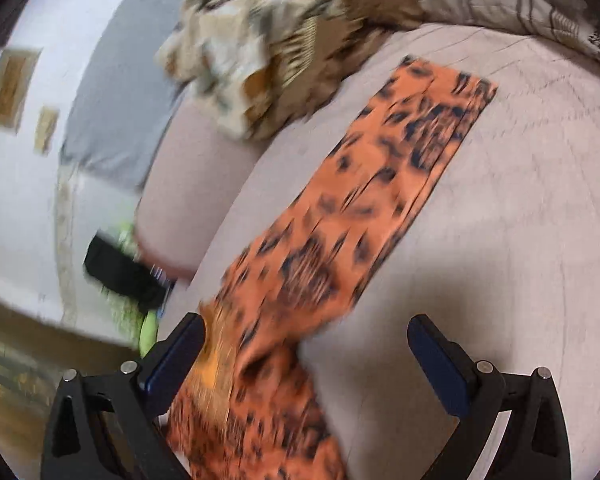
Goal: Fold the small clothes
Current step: 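Grasp the sleeve cuff nearest the right tool with the right gripper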
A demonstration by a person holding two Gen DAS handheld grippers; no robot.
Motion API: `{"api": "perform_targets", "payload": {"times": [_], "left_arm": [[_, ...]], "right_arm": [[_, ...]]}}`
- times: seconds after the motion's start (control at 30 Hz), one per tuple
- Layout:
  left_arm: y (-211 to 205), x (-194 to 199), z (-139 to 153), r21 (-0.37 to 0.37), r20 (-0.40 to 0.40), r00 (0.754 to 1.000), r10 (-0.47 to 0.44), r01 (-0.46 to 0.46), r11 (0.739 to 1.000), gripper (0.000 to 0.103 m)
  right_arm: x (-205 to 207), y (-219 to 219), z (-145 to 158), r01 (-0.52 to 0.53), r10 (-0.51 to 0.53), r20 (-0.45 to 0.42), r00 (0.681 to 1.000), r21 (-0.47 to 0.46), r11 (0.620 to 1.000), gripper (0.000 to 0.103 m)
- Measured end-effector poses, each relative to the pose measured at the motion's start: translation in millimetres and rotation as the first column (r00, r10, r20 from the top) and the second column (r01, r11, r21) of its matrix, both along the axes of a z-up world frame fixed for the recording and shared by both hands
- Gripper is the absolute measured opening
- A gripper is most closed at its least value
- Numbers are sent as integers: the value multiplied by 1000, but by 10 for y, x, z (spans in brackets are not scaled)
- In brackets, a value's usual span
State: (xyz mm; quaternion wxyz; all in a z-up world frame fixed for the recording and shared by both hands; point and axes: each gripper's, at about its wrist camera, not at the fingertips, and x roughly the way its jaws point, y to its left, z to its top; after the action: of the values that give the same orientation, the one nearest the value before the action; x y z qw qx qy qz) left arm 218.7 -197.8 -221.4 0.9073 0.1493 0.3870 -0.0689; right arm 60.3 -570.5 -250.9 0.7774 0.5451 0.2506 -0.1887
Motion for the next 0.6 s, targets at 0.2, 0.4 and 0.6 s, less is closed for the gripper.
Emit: {"api": "perform_targets", "payload": {"times": [0.2, 0.4, 0.6], "left_arm": [[38, 235, -61, -13, -39, 999, 13, -13, 1000, 103], [114, 400, -67, 7, -28, 998, 55, -55, 998, 103], [430, 531, 20, -38, -41, 990, 138, -140, 989, 103]], "right_arm": [[195, -615, -356, 173, -169, -62, 984, 82, 981, 69], [309, -862, -346, 282, -280, -78, 957, 13, 959, 41], [198, -988, -478, 301, -303, 22, 953, 70, 951, 32]]}}
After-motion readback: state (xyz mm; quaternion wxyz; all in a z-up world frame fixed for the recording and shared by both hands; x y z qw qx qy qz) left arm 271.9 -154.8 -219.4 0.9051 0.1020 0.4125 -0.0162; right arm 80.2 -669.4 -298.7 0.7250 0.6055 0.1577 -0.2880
